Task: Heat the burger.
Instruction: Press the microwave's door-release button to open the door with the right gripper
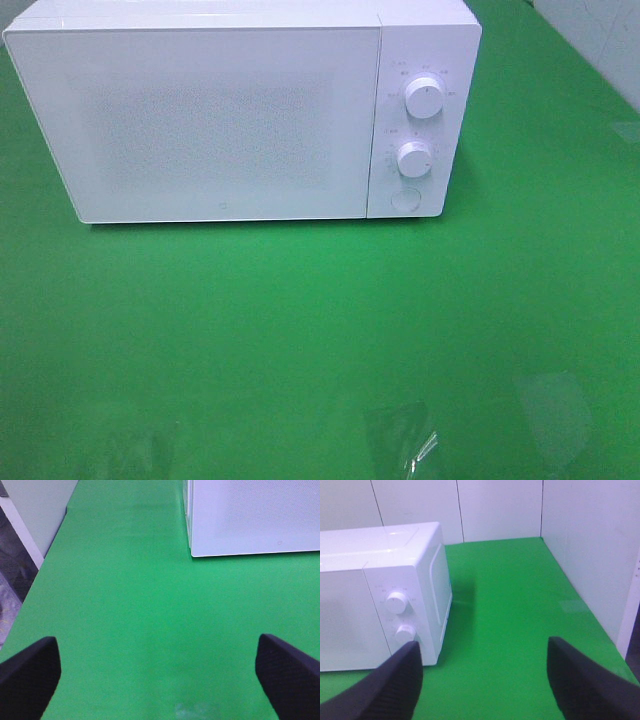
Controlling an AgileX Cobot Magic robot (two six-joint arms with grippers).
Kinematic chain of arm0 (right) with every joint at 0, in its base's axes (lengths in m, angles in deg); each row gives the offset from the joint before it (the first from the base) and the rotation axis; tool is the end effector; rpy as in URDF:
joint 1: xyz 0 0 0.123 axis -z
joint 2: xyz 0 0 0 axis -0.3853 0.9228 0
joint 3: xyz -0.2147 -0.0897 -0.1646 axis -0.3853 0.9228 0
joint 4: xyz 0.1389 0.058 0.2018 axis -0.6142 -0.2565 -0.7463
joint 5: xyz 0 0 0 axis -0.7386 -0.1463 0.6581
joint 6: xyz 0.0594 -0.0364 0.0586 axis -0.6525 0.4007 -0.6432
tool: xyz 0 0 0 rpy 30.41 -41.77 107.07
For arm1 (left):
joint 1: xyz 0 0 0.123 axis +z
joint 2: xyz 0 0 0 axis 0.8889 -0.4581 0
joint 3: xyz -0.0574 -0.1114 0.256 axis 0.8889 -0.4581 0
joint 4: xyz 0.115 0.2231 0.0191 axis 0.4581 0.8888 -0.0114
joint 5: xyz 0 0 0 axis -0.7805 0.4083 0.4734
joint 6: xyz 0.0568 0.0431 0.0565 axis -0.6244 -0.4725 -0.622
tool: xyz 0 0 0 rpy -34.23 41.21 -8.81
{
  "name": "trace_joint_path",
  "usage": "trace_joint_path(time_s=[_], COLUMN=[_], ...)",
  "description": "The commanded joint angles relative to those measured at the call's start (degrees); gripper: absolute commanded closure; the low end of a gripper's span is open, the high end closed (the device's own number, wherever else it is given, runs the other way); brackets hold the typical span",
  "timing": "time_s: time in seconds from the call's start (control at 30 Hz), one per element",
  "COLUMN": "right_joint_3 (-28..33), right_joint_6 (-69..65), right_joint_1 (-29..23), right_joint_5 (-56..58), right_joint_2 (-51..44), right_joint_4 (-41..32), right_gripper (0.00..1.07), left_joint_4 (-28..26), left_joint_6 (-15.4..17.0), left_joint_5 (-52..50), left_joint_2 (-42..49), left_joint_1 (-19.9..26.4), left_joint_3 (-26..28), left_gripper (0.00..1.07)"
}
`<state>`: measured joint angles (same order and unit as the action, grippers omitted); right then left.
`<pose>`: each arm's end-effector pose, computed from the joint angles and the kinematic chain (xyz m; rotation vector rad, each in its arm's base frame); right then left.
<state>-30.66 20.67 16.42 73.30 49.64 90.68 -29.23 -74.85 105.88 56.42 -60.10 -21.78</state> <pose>0.0230 -0.0059 0.3280 -0.0009 1.6532 0.0257 -0.0053 -0.0016 0.2782 0.0415 2.0287 0.0631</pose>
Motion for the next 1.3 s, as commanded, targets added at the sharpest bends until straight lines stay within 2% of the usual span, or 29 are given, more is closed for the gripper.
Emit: trace_joint_path(time_s=[0.03, 0.2, 0.27, 0.37, 0.43, 0.6, 0.73, 1.0, 1.1, 1.13, 1.17, 1.23, 1.27, 1.3], right_joint_3=[2.06, 4.93, 6.53, 6.53, 6.53, 6.53, 6.70, 11.34, 11.92, 12.55, 12.55, 13.81, 13.81, 14.61], right_joint_6=[0.52, 0.52, 0.52, 0.52, 0.52, 0.52, 0.52, 0.52, 0.52, 0.40, 0.40, 0.29, 0.29, 0.29], right_joint_1=[0.11, 0.11, 0.11, 0.11, 0.11, 0.11, 0.11, 0.11, 0.11, 0.11, 0.11, 0.11, 0.11, 0.11], right_joint_5=[-6.99, -12.89, -18.74, -19.82, -24.47, -27.56, -34.38, -50.36, -51.85, -54.26, -54.26, -59.13, -59.13, -62.11], right_joint_2=[2.69, 7.22, 12.20, 13.41, 19.37, 23.72, 31.28, 37.24, 37.93, 39.19, 39.19, 42.51, 42.51, 44.69], right_joint_4=[0.57, 0.57, 0.57, 0.57, 0.57, 0.57, 0.74, -0.52, -1.20, -3.04, -3.04, -5.79, -5.79, -5.73], right_gripper=[0.37, 0.37, 0.37, 0.37, 0.37, 0.38, 0.42, 0.47, 0.48, 0.53, 0.53, 0.66, 0.66, 0.76], left_joint_4=[-0.06, -0.06, -0.06, -0.06, -0.06, -0.06, -0.06, -0.06, -0.06, -0.06, -0.06, -0.06, -0.06, -0.06], left_joint_6=[-0.06, -0.06, -0.06, -0.06, -0.06, -0.06, -0.06, -0.06, -0.06, -0.06, -0.06, -0.06, -0.06, -0.06], left_joint_5=[-0.74, -0.74, -0.74, -0.74, -0.74, -0.74, -0.74, -0.74, -0.74, -0.74, -0.74, -0.74, -0.74, -0.74], left_joint_2=[1.15, 1.15, 1.15, 1.15, 1.15, 1.15, 1.15, 1.15, 1.15, 1.15, 1.15, 1.15, 1.15, 1.15], left_joint_1=[0.06, 0.06, 0.06, 0.06, 0.06, 0.06, 0.06, 0.06, 0.06, 0.06, 0.06, 0.06, 0.06, 0.06], left_joint_3=[-0.11, -0.11, -0.11, -0.11, -0.11, -0.11, -0.11, -0.11, -0.11, -0.11, -0.11, -0.11, -0.11, -0.11], left_gripper=[0.09, 0.09, 0.09, 0.09, 0.09, 0.09, 0.09, 0.09, 0.09, 0.09, 0.09, 0.09, 0.09, 0.09])
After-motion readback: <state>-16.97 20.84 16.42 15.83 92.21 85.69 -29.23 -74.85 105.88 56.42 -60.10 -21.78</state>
